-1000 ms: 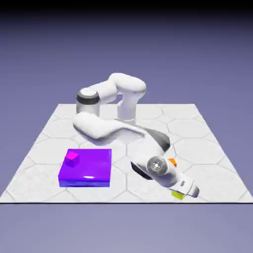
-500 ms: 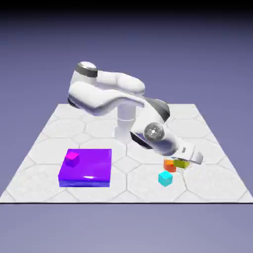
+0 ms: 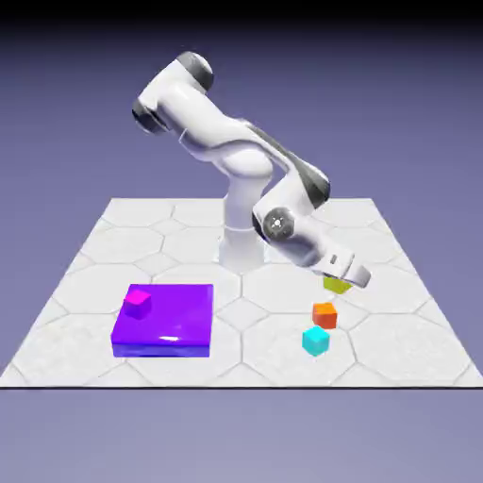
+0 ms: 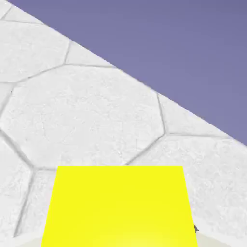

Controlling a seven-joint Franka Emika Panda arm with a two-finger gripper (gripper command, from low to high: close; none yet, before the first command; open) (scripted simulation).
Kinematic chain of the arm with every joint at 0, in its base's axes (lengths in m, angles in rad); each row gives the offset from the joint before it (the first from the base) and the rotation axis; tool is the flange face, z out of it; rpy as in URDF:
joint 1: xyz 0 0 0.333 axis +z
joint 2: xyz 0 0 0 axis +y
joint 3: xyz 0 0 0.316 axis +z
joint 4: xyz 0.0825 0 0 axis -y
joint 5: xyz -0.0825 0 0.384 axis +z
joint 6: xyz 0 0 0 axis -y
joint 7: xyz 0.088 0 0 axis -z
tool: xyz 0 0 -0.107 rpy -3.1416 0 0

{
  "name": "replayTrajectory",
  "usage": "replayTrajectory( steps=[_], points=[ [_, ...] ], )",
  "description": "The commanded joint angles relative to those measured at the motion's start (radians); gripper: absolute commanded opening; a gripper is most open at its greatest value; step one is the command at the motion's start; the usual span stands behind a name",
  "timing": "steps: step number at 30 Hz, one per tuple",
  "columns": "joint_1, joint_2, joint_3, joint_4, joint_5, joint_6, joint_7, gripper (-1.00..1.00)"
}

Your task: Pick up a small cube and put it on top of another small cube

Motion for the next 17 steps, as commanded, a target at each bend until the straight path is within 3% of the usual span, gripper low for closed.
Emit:
replayTrajectory(
  steps=[1, 5, 14, 15, 17],
  points=[
    [-0.012, 0.036, 0.000, -0.030, 0.041, 0.025, -0.018, -1.00],
    [-0.045, 0.139, 0.001, -0.114, 0.152, 0.092, -0.065, -1.00],
    [0.246, 0.006, -0.255, -0.131, 0.089, 0.304, -0.044, -1.00],
    [0.246, 0.006, -0.255, -0.131, 0.089, 0.304, -0.044, 1.00],
    [0.210, 0.022, -0.224, -0.129, 0.097, 0.278, -0.047, 1.00]
  ],
)
